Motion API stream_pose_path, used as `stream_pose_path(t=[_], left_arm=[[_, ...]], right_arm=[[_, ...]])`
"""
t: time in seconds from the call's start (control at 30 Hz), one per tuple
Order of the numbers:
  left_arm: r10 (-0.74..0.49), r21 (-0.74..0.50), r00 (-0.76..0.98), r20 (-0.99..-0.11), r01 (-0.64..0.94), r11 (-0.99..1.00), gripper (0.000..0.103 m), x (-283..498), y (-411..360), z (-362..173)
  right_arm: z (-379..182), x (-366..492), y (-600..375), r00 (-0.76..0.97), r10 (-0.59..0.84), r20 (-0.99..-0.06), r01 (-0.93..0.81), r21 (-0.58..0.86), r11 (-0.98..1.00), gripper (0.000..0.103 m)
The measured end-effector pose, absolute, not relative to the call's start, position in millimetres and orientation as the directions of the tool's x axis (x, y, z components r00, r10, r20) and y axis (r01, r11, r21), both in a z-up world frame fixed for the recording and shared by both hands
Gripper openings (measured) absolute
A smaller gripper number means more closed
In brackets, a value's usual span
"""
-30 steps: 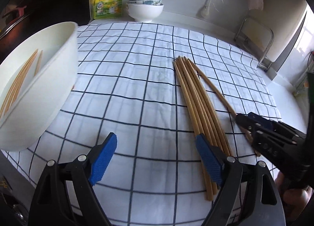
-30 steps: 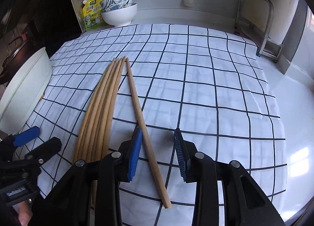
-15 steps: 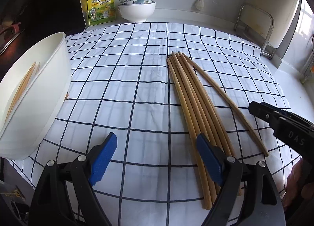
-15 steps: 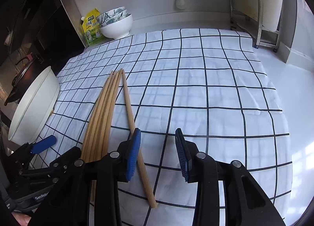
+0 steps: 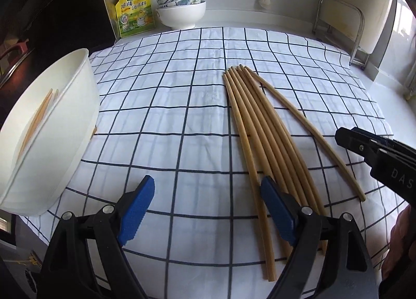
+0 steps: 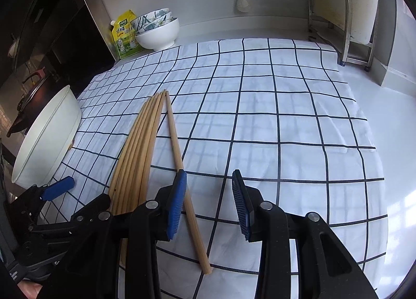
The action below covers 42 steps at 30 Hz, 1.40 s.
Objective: Organize utensils
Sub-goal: 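Push one wooden chopstick apart from the bundle with the right gripper, then grasp one chopstick with the left gripper while the right gripper grasps another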
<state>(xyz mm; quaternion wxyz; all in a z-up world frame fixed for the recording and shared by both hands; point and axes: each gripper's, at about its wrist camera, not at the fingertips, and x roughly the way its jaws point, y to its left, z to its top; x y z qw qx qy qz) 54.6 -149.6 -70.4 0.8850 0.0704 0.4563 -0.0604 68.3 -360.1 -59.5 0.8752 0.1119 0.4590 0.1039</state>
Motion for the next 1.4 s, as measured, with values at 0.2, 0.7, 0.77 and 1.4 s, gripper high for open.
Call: stream_pose_path(t=[0.2, 0.7, 0.77, 1.4], left_arm=[[-0.024, 0.083, 0.561, -0.828, 0.165, 0.983, 0.083, 53, -140, -75], [-0.023, 0.092, 0.606, -0.795, 0.157, 0.983, 0.082, 65, -135, -66], [-0.033, 0.085, 0.613, -0.789, 0.162, 0.983, 0.084, 68, -134, -63], [-0.064, 0.068, 0.590, -0.805, 0.199, 0.978, 0.091, 92, -119, -61]], right_arm=[[-61, 68, -355, 0.549, 0.285, -0.786, -0.096, 0.279, 0.955, 0.037], [-58, 67, -346, 0.549, 0.292, -0.783, -0.142, 0.257, 0.956, 0.038], [-58, 67, -344, 0.550, 0.291, -0.783, -0.152, 0.249, 0.957, 0.038], [-58, 75, -326, 0.546, 0.252, -0.799, -0.179, 0.183, 0.967, 0.040]])
